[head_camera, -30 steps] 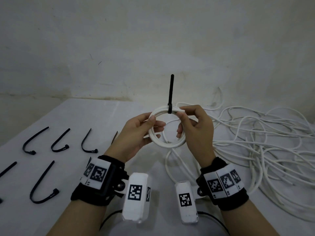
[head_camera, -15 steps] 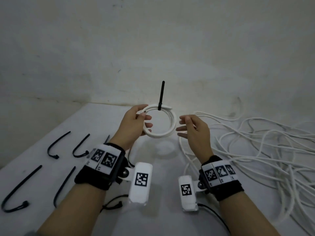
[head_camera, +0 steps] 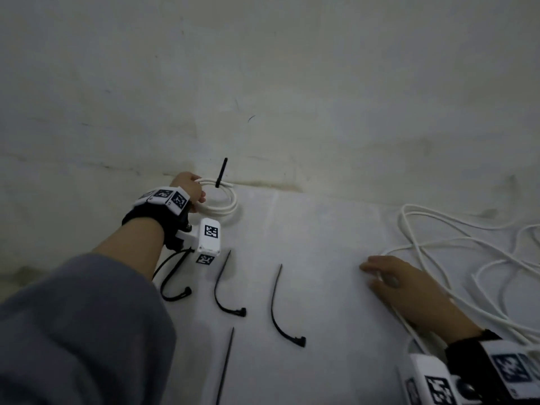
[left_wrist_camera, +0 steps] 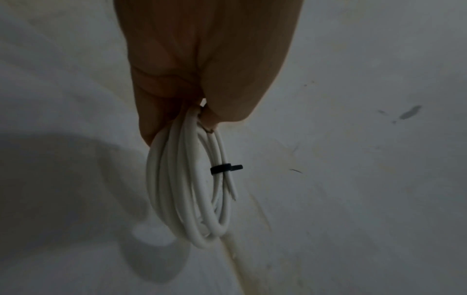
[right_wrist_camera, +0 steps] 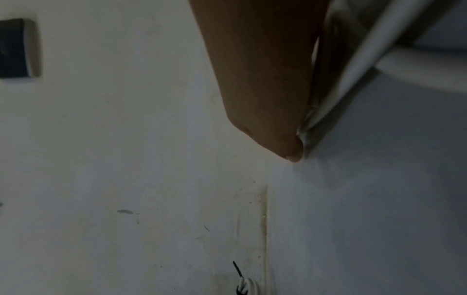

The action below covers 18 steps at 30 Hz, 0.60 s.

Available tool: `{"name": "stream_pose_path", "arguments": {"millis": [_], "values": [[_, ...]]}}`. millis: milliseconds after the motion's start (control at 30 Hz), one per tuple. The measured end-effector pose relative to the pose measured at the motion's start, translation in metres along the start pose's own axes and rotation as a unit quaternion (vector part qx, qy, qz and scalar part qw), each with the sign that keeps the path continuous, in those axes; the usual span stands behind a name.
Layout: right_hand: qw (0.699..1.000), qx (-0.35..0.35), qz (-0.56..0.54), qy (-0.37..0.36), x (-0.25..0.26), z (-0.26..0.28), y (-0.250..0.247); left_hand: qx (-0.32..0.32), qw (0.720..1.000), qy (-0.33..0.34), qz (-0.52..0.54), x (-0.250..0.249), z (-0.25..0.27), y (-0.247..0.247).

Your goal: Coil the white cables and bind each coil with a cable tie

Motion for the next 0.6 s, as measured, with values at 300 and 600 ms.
{"name": "stream_pose_path", "arguments": {"millis": [300,600], "values": [[0.997,-0.024,-0.068,-0.033,-0.007,-0.005,0.003,0.017,0.995,-0.011,-0.098,0.020,-0.053,-0.025],[0.996,-0.019,-0.081,-0.025,-0.017,-0.008,0.005,0.104,0.951,0.011,-0.291,0.014,-0.064,-0.008]]}}
Point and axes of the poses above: each hand's wrist, its own z-axis away from the middle knuckle, its own y-axis out of the palm, x = y × z, the point moved 7 cm from there along -z, towards the middle knuckle, and after that the axes turned 12 degrees about x, right-handed, at the moved point
